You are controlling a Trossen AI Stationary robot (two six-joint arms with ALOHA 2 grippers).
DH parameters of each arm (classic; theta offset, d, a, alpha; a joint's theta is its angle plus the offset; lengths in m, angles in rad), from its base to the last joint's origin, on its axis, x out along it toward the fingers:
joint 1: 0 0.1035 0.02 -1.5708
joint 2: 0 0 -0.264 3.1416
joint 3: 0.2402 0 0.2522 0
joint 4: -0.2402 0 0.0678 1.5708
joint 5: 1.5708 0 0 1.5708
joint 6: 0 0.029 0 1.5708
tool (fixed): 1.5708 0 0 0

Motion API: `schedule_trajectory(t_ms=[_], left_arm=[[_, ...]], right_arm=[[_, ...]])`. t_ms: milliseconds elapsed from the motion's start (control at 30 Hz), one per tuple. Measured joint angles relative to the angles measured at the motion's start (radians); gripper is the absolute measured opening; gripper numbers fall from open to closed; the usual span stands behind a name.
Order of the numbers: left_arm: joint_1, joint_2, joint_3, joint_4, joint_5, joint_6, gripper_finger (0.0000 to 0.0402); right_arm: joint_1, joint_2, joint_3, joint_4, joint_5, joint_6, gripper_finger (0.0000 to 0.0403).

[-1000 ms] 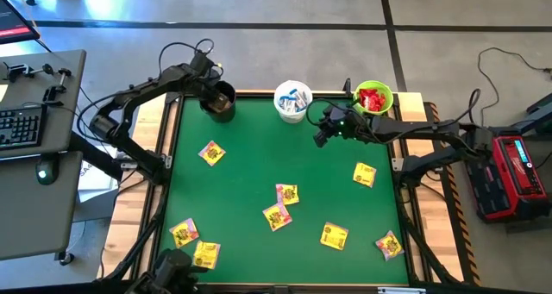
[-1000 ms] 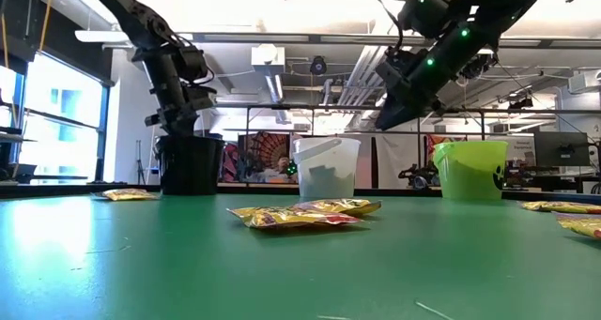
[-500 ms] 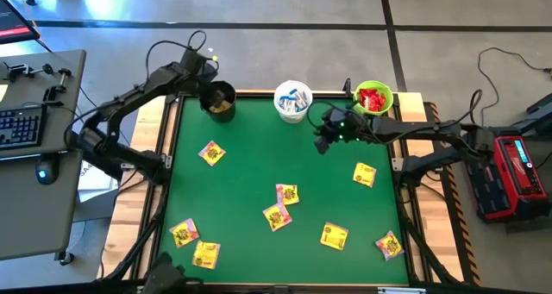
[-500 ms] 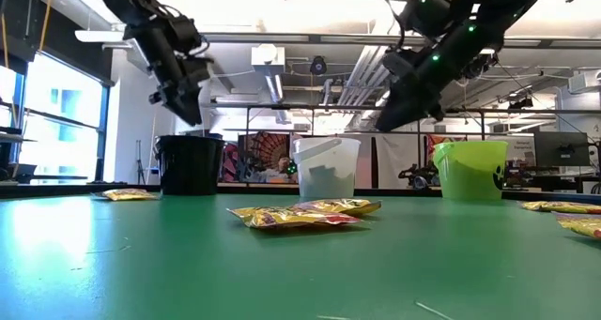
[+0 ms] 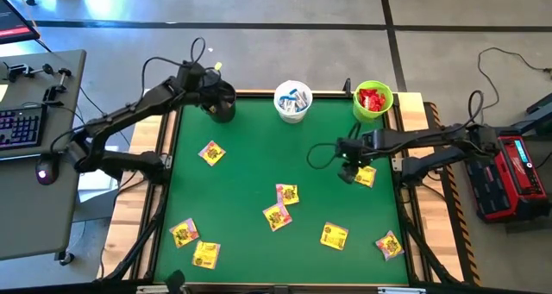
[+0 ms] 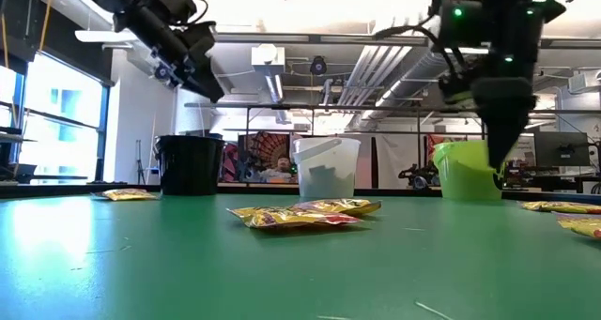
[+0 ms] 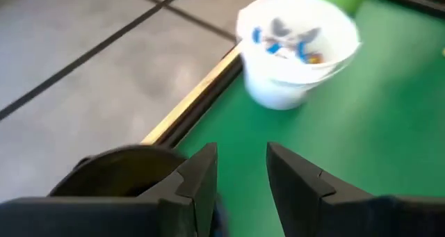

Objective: Sort candy by brand, put in halloween buckets
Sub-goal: Put the yellow candy into the black bucket

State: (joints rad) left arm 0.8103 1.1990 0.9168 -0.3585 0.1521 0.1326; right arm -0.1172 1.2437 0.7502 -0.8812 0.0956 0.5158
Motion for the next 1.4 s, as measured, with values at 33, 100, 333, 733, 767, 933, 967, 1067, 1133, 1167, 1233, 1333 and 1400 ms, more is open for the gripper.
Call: schedule_trajectory(t_ms=[33,100,333,733,767,933,967,1067,1133,1167,1233,1333,1400], left_arm=[[-0.013,-0.006,-0.005,0.005,0.0,0.0,0.0117],[-0.04,-0.009,-0.006,0.007,0.001,0.0,0.0117],[-0.107,-0.009,-0.006,0.005,0.0,0.002,0.0117],[-0.164,-0.009,-0.006,-0.002,-0.001,0.0,0.0117],[-0.167,-0.008,-0.006,-0.004,-0.001,0.0,0.0117],[-0.18,-0.008,-0.006,-0.024,-0.005,-0.008,0.0117],[-0.183,-0.008,-0.006,-0.027,-0.005,-0.009,0.0117],[-0.191,-0.008,-0.006,-0.034,-0.005,-0.009,0.0117],[-0.199,-0.008,-0.006,-0.036,-0.005,-0.016,0.0117],[-0.203,-0.008,-0.006,-0.036,-0.006,-0.016,0.0117],[-0.214,-0.008,-0.006,-0.038,-0.006,-0.016,0.0117],[-0.228,-0.008,-0.006,-0.037,-0.005,-0.016,0.0117],[-0.237,-0.008,-0.006,-0.037,-0.005,-0.016,0.0117]], right_arm=[[0.007,0.001,-0.002,-0.029,0.0,0.0,0.0188],[0.015,-0.001,-0.019,-0.049,-0.008,-0.012,0.019],[0.012,0.001,-0.137,-0.004,-0.044,-0.062,0.019],[0.011,0.031,-0.16,0.032,-0.077,-0.061,0.0173],[0.011,0.045,-0.16,0.036,-0.081,-0.06,0.0167],[0.011,0.121,-0.153,0.073,-0.1,-0.06,0.0136],[0.012,0.13,-0.149,0.074,-0.102,-0.053,0.0129],[0.013,0.142,-0.129,0.064,-0.106,-0.045,0.0101],[0.014,0.143,-0.112,0.062,-0.104,-0.048,0.0076],[0.013,0.143,-0.099,0.062,-0.103,-0.054,0.006],[0.013,0.143,-0.077,0.064,-0.101,-0.073,0.0027],[0.013,0.143,-0.047,0.061,-0.104,-0.092,0.0007],[0.012,0.143,-0.02,0.063,-0.121,-0.097,0.001]])
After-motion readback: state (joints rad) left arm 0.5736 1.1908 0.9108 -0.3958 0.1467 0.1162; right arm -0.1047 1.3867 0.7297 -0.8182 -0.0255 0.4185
